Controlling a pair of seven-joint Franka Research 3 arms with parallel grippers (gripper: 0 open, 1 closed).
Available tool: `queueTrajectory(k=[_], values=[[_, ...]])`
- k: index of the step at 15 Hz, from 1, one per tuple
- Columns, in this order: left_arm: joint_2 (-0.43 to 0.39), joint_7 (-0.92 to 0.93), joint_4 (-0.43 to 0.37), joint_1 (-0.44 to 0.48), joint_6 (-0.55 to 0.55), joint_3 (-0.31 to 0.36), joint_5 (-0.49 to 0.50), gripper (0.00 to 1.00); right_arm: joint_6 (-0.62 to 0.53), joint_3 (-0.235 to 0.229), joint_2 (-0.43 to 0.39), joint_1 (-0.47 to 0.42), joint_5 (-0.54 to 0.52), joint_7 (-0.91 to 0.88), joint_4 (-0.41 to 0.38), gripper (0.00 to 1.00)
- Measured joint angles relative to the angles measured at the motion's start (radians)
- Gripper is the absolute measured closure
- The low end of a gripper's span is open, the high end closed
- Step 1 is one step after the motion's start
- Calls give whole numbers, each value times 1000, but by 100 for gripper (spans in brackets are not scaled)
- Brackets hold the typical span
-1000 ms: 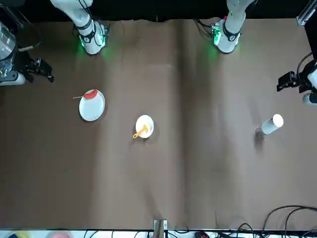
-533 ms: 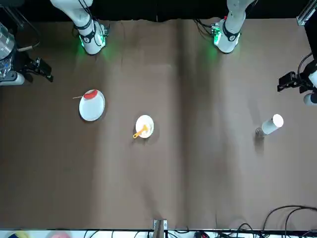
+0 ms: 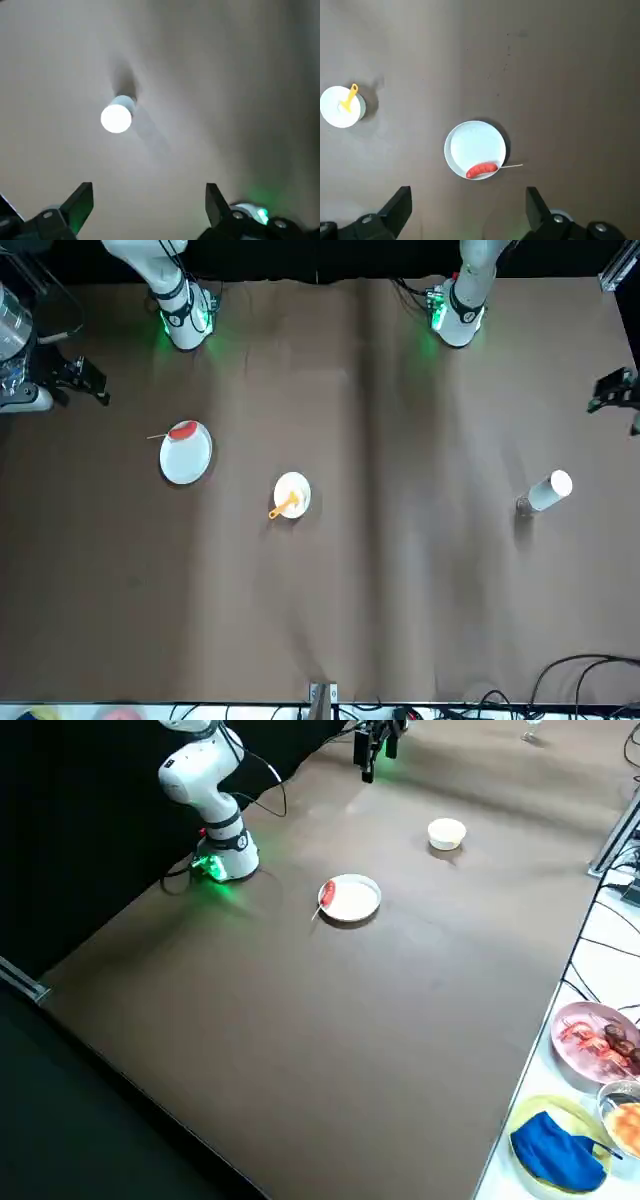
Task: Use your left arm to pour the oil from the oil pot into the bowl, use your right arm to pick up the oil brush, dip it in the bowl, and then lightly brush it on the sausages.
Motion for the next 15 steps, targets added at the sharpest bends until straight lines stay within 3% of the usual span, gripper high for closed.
queueTrajectory(k=[3, 7, 10, 15], values=[[25, 201, 0, 68, 34, 2, -28, 1, 12, 4, 5, 17, 1, 0, 2, 0], [66, 303, 0, 101, 104, 2, -126, 1, 13, 8, 22, 36, 11, 0, 8, 0], [115, 539, 0, 134, 143, 2, -246, 1, 14, 8, 39, 49, 16, 0, 12, 0], [287, 957, 37, 205, 174, 4, -390, 1, 18, 8, 73, 74, 21, 0, 21, 0]])
